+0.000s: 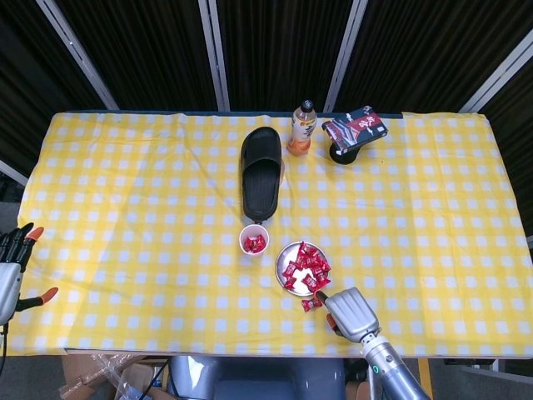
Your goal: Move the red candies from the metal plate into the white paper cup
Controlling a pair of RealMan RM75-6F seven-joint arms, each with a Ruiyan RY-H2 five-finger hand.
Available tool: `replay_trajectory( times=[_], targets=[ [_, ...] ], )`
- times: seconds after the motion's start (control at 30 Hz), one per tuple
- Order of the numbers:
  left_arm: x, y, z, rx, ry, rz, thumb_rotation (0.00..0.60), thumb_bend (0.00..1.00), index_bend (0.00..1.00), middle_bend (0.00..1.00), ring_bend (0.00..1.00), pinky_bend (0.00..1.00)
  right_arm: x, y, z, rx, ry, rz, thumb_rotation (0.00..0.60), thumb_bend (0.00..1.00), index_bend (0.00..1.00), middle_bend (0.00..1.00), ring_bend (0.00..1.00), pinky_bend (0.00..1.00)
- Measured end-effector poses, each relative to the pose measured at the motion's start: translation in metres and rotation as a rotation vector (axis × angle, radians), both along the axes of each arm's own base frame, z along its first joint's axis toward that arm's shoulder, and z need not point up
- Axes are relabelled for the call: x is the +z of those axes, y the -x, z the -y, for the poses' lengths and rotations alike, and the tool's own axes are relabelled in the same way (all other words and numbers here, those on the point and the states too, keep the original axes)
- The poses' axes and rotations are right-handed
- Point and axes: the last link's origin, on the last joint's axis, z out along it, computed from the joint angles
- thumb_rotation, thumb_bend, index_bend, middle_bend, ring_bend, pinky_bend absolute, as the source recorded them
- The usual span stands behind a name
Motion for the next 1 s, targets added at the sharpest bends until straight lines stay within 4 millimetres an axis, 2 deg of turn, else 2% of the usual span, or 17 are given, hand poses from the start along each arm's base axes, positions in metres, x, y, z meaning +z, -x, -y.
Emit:
replay_trajectory(
  times=[0.13, 0.33, 0.7, 1.0],
  targets=[
    [0.001, -0.001, 0.000, -0.020, -0.015, 0.008, 0.600, 0.04, 0.03, 0.00, 0.00, 0.00, 0.000, 0.001, 0.003, -0.001, 0.013, 0.011, 0.600, 0.54, 0.41, 0.82, 0.89, 0.85],
    [0.002, -0.002, 0.000, -0.033, -0.026, 0.017, 0.600, 0.04, 0.03, 0.00, 0.00, 0.00, -0.006, 0.003, 0.004, 0.001, 0.010, 0.016, 0.600, 0.53, 0.42, 0.82, 0.89, 0.85],
    [0.004, -0.002, 0.002, -0.052, -0.039, 0.034, 0.600, 0.04, 0.03, 0.00, 0.00, 0.00, -0.015, -0.001, 0.003, -0.002, -0.004, 0.037, 0.600, 0.53, 0.31, 0.82, 0.89, 0.85],
    [0.004, -0.002, 0.002, -0.052, -0.041, 0.034, 0.600, 0.04, 0.03, 0.00, 0.00, 0.00, -0.018, -0.001, 0.001, -0.005, -0.014, 0.036, 0.600, 0.53, 0.31, 0.82, 0.89, 0.85]
  ],
)
